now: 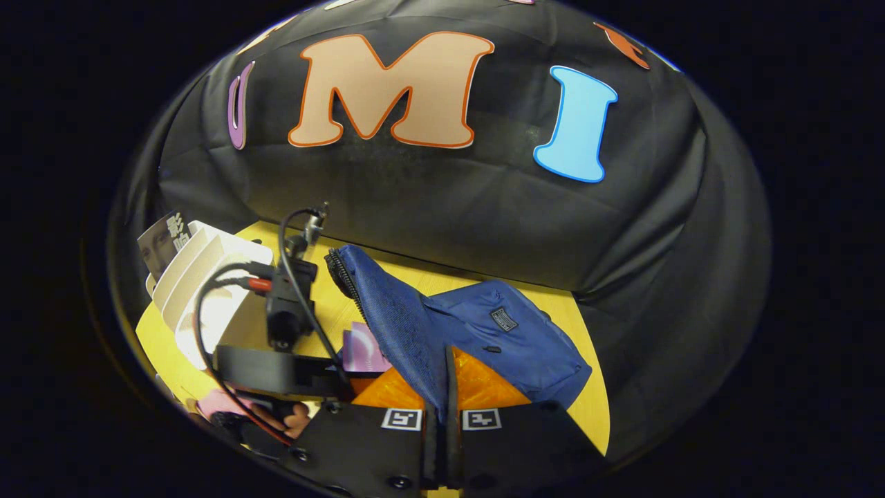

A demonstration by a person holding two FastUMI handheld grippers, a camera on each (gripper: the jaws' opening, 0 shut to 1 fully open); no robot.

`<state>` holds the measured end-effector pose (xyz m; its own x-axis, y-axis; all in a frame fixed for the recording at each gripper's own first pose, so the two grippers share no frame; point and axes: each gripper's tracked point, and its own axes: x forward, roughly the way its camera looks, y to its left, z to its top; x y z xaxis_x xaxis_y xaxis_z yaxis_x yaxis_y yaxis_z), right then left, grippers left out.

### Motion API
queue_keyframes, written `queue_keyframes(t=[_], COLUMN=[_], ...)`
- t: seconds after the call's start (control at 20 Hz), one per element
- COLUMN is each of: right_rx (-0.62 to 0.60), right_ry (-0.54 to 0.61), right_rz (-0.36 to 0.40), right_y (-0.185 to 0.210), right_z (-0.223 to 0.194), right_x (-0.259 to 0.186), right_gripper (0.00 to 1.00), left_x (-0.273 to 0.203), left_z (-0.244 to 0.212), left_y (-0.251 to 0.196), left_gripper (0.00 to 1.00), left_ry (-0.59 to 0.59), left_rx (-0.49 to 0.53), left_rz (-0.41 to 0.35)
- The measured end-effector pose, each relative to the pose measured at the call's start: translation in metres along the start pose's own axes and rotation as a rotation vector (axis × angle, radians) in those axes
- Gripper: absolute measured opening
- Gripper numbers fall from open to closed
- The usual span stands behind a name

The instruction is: Open the schoolbag, grab two books from the bookshelf and put them into the schoolbag.

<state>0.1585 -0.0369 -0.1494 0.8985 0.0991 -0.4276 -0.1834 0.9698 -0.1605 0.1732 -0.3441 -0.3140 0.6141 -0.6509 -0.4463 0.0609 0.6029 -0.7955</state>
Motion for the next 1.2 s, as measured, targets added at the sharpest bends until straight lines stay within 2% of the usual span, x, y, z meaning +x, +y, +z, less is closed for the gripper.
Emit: queue_keyframes(t=[0.15, 0.25, 0.4, 0.55, 0.6, 0.65, 0.8, 0.95, 1.15, 1.2], right_rx=[0.003, 0.008, 0.016, 0.019, 0.02, 0.02, 0.023, 0.012, -0.01, -0.013], right_ry=[0.004, 0.009, 0.01, 0.015, 0.018, 0.019, 0.029, 0.032, 0.031, 0.031], right_rz=[-0.007, -0.011, -0.012, -0.009, -0.007, -0.006, 0.0, -0.004, -0.013, -0.017], right_y=[-0.002, -0.003, -0.005, -0.005, -0.005, -0.005, -0.004, -0.004, -0.003, -0.003], right_z=[-0.001, -0.002, -0.001, -0.003, -0.003, -0.004, -0.004, -0.006, -0.007, -0.006], right_x=[0.0, 0.001, 0.002, 0.002, 0.002, 0.003, 0.003, 0.004, 0.003, 0.003], right_gripper=[0.08, 0.07, 0.07, 0.07, 0.07, 0.08, 0.07, 0.07, 0.07, 0.07], left_x=[0.014, 0.016, -0.003, -0.035, -0.049, -0.058, -0.097, -0.141, -0.207, -0.224], left_z=[-0.003, -0.002, 0.004, 0.015, 0.018, 0.017, 0.01, 0.004, 0.02, 0.024], left_y=[0.006, 0.017, 0.025, 0.024, 0.023, 0.022, 0.012, -0.005, -0.027, -0.033], left_gripper=[0.36, 0.38, 0.48, 0.97, 1.0, 0.96, 0.96, 0.96, 0.96, 0.92], left_ry=[0.011, 0.032, 0.031, 0.0, -0.007, -0.011, -0.011, -0.007, -0.031, -0.028], left_rx=[-0.01, 0.013, 0.096, 0.149, 0.177, 0.194, 0.233, 0.318, 0.374, 0.376], left_rz=[-0.028, 0.01, 0.086, 0.126, 0.144, 0.158, 0.171, 0.189, 0.217, 0.219])
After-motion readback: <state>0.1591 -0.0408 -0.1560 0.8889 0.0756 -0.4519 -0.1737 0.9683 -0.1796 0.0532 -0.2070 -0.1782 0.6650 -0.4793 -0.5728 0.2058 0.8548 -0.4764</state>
